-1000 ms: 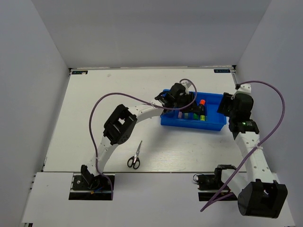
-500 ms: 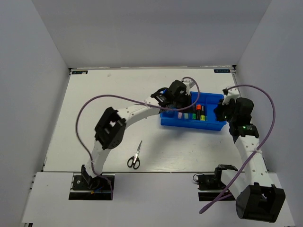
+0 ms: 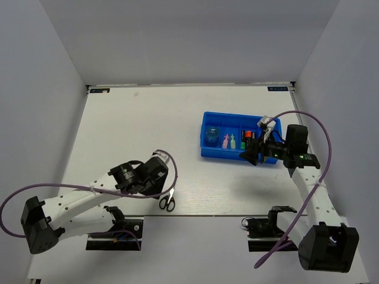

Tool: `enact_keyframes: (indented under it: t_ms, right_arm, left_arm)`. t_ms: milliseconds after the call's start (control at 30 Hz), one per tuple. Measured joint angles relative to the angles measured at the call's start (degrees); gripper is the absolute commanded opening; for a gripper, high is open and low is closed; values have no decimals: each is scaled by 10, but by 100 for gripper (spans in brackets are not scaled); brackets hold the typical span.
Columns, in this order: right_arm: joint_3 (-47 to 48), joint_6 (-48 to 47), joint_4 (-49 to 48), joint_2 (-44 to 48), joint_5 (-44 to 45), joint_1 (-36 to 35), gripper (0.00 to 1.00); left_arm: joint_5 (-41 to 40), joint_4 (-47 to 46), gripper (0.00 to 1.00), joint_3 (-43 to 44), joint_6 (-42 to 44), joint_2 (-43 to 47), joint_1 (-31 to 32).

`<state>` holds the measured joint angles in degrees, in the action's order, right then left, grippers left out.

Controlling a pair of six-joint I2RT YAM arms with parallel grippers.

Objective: Sort the stationery into containers
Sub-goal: Grab a piece of stationery with the left arm

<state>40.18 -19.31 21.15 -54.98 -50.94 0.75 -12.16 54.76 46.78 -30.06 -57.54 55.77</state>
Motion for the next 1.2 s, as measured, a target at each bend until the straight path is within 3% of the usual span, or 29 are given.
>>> enact_keyframes:
  t_ms: [133,333,1033,1200]
  right_arm:
    - [1,2,0,0,-7,-5,57]
    - [1,4,2,5,-7,-5,58]
    - [1,4,12,11,-1,-5,58]
    - [1,4,14,9,2,-5,58]
  left_arm:
    - [-37,38,57,-61,-25,-15,0]
    - [-56,-5,56,-96,-37,-60,-1]
    - [29,-148,52,-151,-57,-79,-16]
    - [35,-164,32,-163,-62,-87,-16]
